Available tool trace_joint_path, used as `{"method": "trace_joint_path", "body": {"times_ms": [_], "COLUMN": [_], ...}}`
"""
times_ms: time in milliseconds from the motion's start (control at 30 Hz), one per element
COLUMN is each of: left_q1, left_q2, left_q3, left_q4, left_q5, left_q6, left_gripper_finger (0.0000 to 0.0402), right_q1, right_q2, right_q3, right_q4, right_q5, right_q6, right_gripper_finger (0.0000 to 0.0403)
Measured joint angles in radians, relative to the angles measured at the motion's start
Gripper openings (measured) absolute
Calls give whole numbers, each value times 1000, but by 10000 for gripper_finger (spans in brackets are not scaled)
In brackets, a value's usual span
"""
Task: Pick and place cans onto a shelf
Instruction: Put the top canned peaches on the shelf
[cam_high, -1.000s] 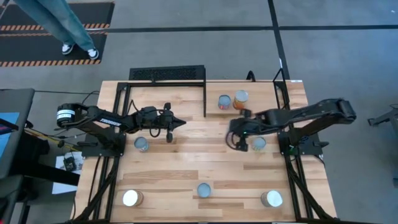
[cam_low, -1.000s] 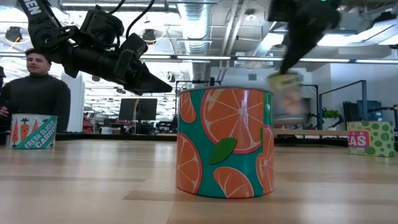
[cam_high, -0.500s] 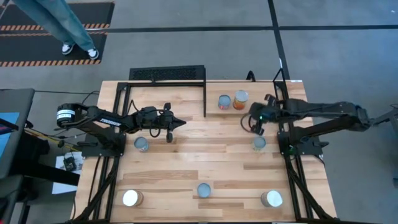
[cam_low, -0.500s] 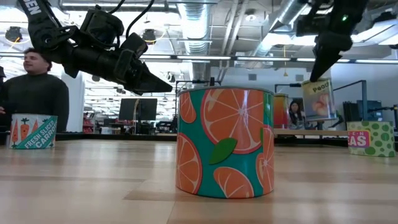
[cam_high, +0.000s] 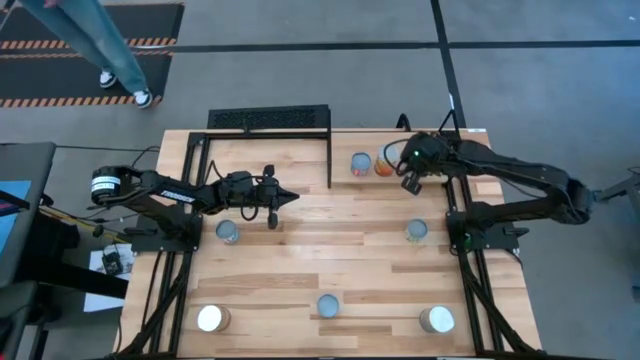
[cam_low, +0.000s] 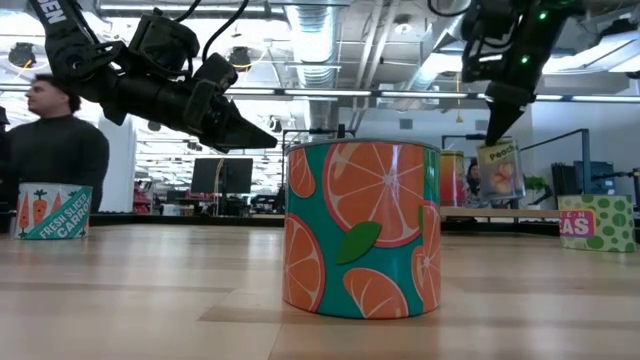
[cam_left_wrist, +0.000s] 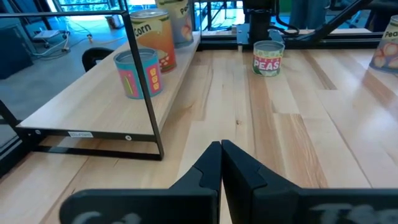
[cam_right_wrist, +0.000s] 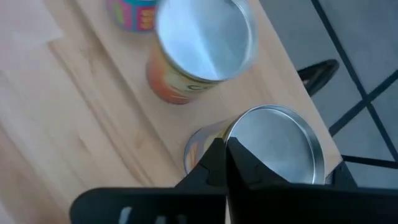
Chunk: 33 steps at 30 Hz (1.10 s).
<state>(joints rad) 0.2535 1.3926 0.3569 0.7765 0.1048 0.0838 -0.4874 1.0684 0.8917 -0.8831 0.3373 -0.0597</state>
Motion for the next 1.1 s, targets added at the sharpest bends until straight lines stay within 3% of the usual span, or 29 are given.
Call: {"method": "trace_joint_path", "body": {"times_ms": [700,1100], "left_q1": [0,0], "left_q2": [0,0], "left_q3": [0,0], "left_q4": [0,0], "left_q5": [-5,-12], "left_q6": [-1,-1], "left_gripper_finger": [0,0], "right_q1": [-53,-53], "right_q2": [89,90], "right_q3": [2,2], "right_q4": [59,54], "right_q5": [-36,-35], "right_q6": [20,29], "right_gripper_finger": [13,54]}}
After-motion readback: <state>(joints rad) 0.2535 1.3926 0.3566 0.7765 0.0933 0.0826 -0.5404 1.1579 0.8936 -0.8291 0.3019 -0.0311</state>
